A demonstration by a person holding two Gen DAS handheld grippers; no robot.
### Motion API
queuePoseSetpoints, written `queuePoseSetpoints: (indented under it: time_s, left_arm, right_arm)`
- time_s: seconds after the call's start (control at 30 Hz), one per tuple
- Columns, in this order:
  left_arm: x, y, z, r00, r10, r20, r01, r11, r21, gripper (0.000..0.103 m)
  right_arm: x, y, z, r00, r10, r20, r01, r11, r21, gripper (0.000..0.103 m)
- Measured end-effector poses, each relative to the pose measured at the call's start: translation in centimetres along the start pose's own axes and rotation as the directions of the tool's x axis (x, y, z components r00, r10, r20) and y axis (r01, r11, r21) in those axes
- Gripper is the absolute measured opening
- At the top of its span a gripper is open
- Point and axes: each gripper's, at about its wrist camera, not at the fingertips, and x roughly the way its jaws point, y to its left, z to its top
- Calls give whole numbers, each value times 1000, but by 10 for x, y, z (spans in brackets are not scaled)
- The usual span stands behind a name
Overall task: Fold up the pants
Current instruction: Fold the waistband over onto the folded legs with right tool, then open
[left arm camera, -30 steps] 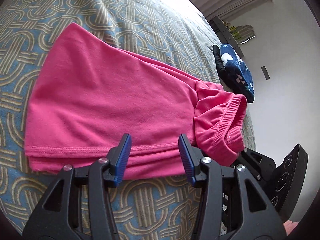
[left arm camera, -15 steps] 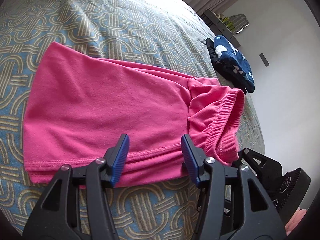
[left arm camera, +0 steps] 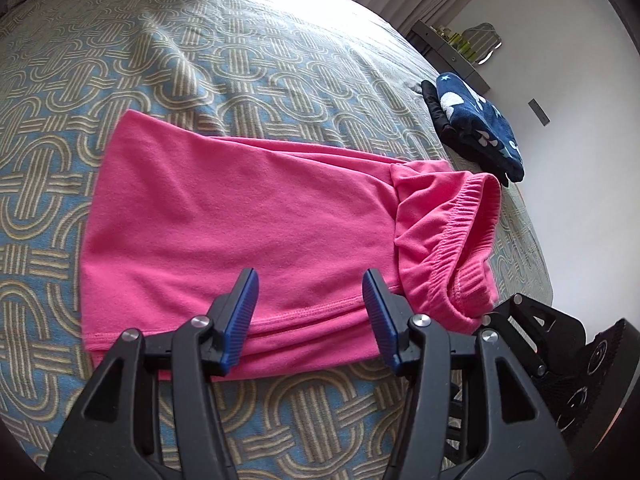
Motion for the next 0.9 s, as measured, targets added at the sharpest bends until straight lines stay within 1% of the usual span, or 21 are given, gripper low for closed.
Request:
queuePoseSetpoints:
  time_s: [0.03,0.1,0.13,0.23,0.3,0.37,0.43,0.53,0.67,0.7,0.73,0.77,0.8,0.9]
  left_arm:
    - [-3,4,0,1000,10,9,-10,1000,-8,55]
    - [-10,14,-1,999,39,32,-38,999,-29,55]
    - [-15,21,-1,998,52,42,-50,998,-44,55]
    - [-27,42,-3,995,80,61,-74,993,-92,55]
    - [-35,53,-5,994,85,67,-75,989,-129,55]
    - [-41,59,-6,994,80,73,-69,987,-142,55]
    - [-40,59,-7,996,65,63,-55,989,-141,56]
    - [-30,51,-6,999,34,34,-29,991,-129,56]
    - [-12,28,-3,1000,-7,-7,6,996,-93,56]
    - [-7,22,-2,1000,-18,-14,17,996,-82,57]
    - [-2,18,-2,999,-32,-31,29,997,-77,60]
    - [3,13,-2,998,-40,-50,36,996,-76,66]
    - [7,10,-1,997,-44,-65,40,996,-75,68]
    - [17,1,-1,994,-49,-93,44,997,-57,69]
  right_arm:
    - [0,-2,3,1000,12,0,-12,1000,20,32]
    - [2,0,11,1000,0,-2,0,1000,22,33]
    - [2,5,16,1000,-18,2,18,1000,0,34]
    - [5,28,26,997,-71,23,74,991,-112,35]
    - [6,44,30,996,-77,34,82,980,-179,36]
    - [8,56,30,996,-77,40,84,970,-227,36]
    - [7,60,29,997,-69,43,77,968,-238,36]
    - [2,53,26,998,-49,45,57,978,-202,36]
    - [-9,38,16,998,-18,53,25,990,-137,37]
    - [-13,34,14,998,-9,56,15,993,-115,37]
    - [-19,30,12,998,6,59,-1,996,-85,38]
    - [-24,23,9,998,24,63,-21,999,-48,41]
    - [-28,15,6,997,40,68,-40,999,-8,44]
    - [-41,-16,-4,992,83,91,-95,985,142,47]
